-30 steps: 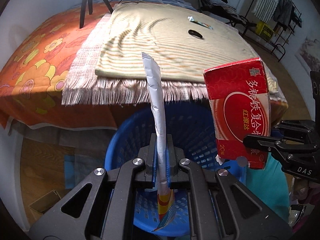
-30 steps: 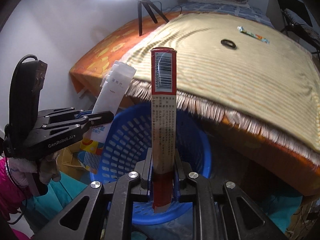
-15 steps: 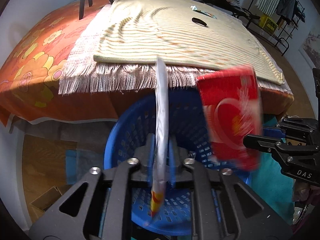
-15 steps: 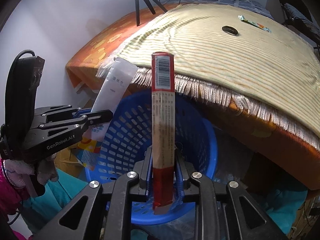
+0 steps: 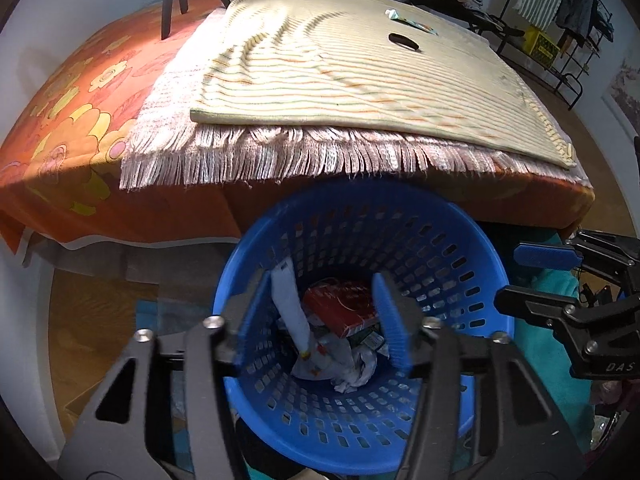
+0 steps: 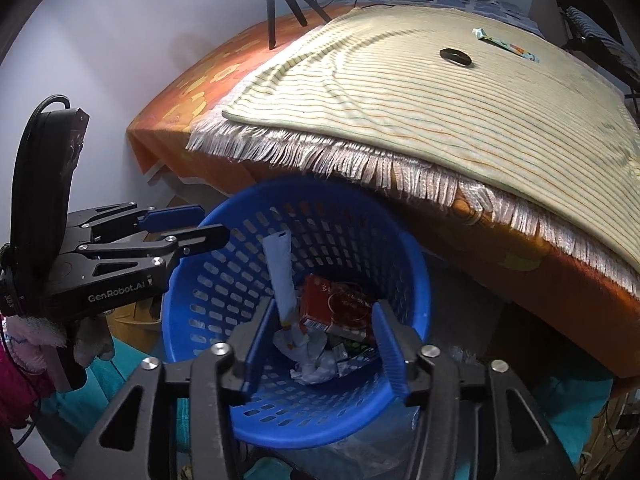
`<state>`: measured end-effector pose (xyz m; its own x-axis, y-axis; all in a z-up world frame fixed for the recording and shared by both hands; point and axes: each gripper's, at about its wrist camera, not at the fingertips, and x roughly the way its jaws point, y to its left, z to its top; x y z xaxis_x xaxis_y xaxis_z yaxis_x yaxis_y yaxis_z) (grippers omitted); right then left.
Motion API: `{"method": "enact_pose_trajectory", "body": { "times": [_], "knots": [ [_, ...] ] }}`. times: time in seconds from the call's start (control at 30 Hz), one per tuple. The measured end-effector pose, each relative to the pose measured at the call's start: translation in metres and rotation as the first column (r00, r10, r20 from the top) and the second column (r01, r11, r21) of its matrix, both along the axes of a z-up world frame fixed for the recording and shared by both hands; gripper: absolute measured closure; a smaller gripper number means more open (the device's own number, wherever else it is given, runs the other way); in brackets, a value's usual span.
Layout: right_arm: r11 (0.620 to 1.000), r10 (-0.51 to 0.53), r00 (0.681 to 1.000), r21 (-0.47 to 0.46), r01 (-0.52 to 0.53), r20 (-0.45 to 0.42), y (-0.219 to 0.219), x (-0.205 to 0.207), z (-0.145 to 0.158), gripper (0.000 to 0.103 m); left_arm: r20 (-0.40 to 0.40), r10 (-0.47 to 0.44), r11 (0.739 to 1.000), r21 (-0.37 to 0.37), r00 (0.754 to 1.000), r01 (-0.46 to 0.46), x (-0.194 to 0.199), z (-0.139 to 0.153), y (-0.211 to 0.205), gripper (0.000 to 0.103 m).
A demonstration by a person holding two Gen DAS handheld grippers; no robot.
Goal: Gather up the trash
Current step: 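Move both tools back over the blanket toward the black hair tie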
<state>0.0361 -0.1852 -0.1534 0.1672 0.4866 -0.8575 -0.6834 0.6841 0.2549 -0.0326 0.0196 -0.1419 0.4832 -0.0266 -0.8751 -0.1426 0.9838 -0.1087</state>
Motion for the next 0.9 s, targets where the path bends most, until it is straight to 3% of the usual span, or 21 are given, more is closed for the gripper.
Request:
{"method": "enact_pose_trajectory", "body": {
  "times": [0.33,0.6,0.77,0.9],
  "knots": [
    [1.000,-0.014,0.999,-0.008,0.014,0.036,-0.006,0.003,0.010,0.018,0.007,0.001,1.000,0.002,1.000,-0.001,0.005,0.002,-0.001,0.043],
    [0.999,-0.045,0.997,-0.015,0.046,0.061,-0.018,0.014,0.019,0.013,0.045,-0.013,1.000,0.004,0.999,0.013,0.013,0.013,-0.006,0.043],
    [0.997,-0.080,0.996,0.008,0.079,0.029,-0.032,0.033,0.025,0.013,0.055,-0.025,0.999,-0.023,0.998,0.026,0.027,0.022,-0.010,0.043],
    [0.993,-0.121,0.991,0.022,0.120,0.059,-0.048,0.055,0.038,0.013,0.073,-0.045,0.998,-0.031,0.996,0.047,0.046,0.034,-0.015,0.043]
  ]
}}
